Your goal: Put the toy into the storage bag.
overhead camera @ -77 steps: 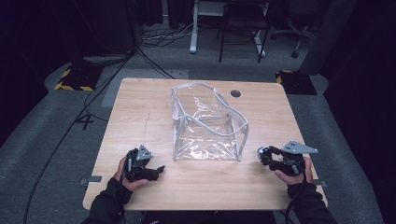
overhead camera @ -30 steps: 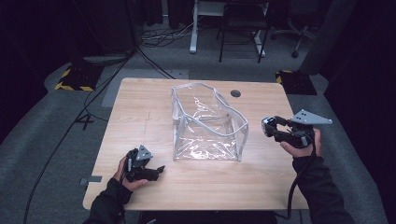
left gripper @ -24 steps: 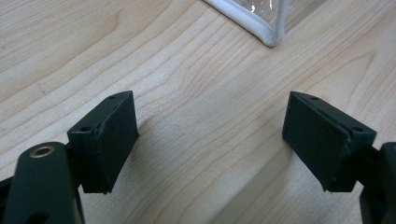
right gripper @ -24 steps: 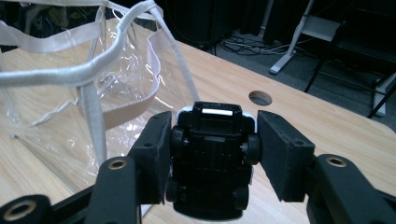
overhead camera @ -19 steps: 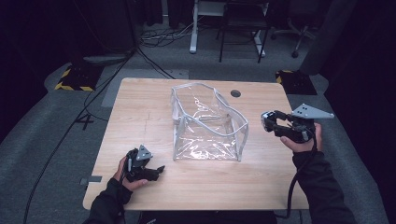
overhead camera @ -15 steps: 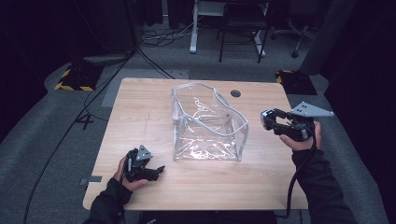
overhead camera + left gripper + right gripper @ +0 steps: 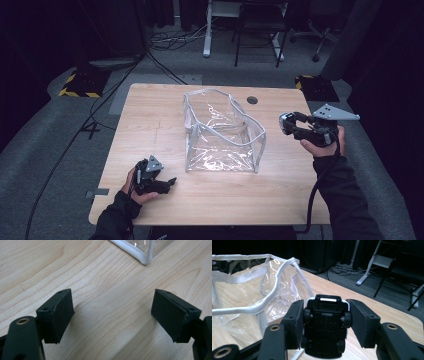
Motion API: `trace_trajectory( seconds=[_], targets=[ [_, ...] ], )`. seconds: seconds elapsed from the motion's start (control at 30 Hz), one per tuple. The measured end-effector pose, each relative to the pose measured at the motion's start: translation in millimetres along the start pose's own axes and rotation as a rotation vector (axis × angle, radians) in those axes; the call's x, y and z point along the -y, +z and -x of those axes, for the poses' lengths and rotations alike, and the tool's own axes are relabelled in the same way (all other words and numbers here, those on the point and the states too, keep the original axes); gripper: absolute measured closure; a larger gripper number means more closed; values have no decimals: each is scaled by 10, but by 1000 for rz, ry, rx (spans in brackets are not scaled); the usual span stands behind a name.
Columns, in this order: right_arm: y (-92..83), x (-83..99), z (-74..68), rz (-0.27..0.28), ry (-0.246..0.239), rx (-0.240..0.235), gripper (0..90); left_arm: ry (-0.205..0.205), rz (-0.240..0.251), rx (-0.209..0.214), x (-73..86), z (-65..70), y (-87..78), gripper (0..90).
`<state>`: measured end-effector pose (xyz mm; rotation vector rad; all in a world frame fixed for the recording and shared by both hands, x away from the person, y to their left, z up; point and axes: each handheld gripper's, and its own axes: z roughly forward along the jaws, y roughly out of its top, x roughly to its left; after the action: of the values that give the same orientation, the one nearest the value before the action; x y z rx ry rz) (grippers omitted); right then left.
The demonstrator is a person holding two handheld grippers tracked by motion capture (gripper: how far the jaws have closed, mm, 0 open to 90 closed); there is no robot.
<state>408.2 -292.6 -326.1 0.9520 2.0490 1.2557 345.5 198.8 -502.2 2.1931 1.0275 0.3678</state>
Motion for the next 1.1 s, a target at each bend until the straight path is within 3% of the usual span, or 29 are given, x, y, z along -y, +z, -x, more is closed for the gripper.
trace_trajectory(
  seconds=[0.33, 1.1],
  targets=[
    [6, -65, 44, 10, 20, 4, 477, 0, 0, 0, 0, 0, 0, 185],
    [117, -278, 78, 34, 9, 14, 477, 0, 1, 0, 0, 1, 1, 185]
  ],
)
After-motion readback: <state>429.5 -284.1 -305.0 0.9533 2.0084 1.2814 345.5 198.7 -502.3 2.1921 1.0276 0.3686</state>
